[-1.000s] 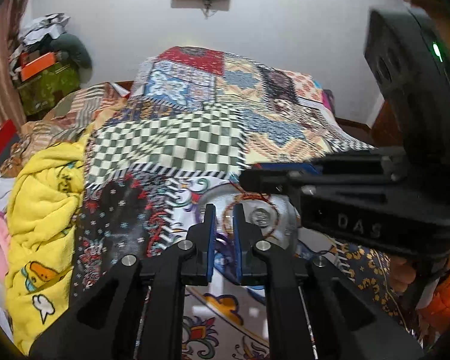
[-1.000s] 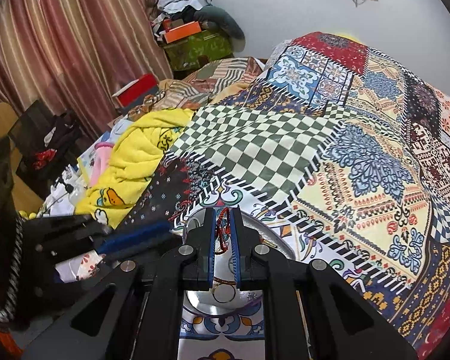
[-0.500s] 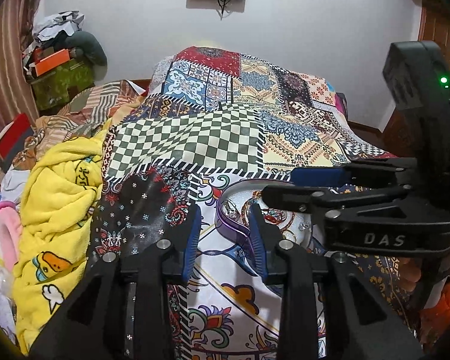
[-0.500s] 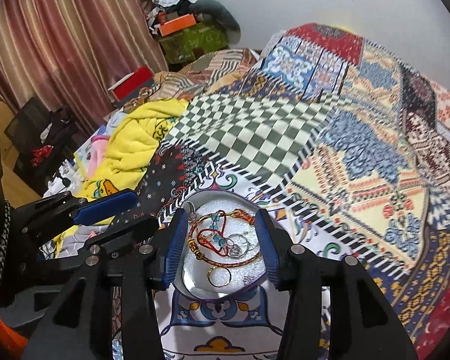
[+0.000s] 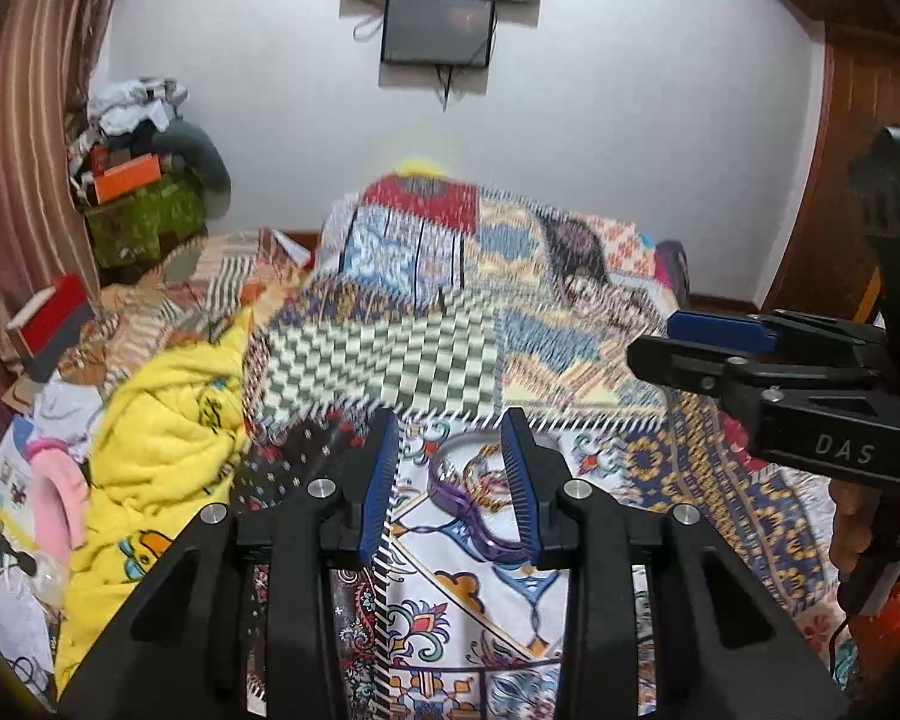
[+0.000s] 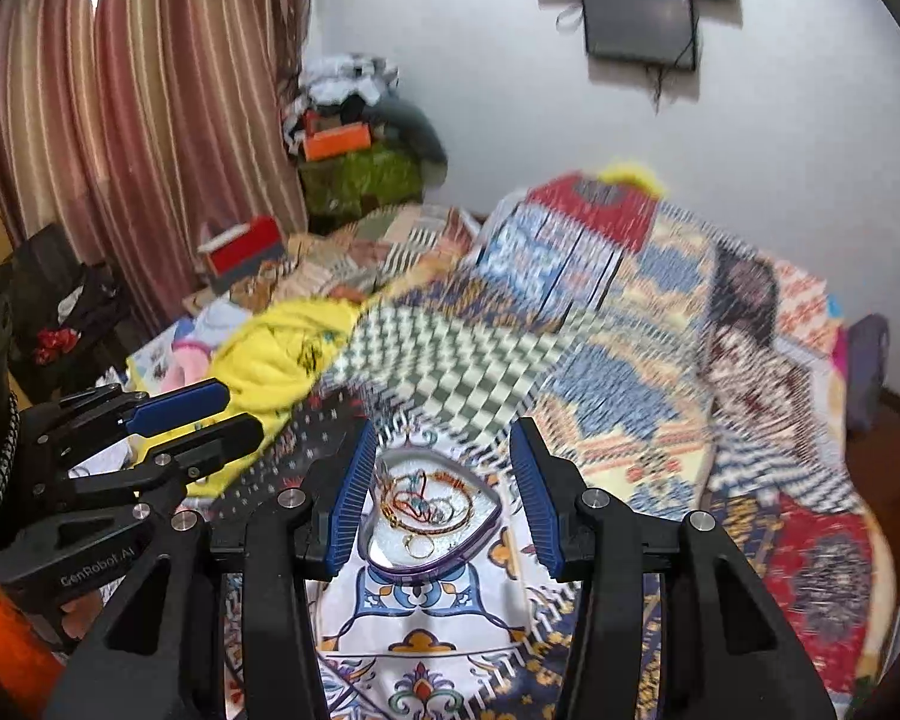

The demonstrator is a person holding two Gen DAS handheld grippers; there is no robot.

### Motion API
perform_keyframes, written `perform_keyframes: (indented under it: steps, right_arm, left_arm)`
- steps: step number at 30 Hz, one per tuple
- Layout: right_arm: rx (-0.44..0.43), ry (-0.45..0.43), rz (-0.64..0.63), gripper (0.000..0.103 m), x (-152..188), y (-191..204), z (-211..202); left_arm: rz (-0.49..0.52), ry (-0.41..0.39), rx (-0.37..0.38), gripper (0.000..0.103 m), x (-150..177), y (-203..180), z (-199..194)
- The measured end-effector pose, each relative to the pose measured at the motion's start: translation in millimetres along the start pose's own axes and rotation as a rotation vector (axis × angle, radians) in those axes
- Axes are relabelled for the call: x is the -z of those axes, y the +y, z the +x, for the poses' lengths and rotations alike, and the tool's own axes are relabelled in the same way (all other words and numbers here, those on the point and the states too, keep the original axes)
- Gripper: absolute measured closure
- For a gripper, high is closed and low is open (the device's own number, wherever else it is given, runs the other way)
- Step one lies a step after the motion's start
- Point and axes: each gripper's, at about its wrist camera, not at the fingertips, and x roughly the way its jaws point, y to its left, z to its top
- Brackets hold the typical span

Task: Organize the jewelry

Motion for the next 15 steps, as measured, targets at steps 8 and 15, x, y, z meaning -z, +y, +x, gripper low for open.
perform_keyframes:
  steps: [8, 15]
  right_arm:
    - [0.067, -0.239, 0.01, 0.06, -9, 26, -105]
    - [0.138, -0.455, 0.001, 0.049, 4, 58, -184]
  left_arm:
    - [0.03, -0.211, -0.005, 0.059, -18, -23, -99]
    - [0.073, -0.421, -0.044, 0.043, -13, -49, -182]
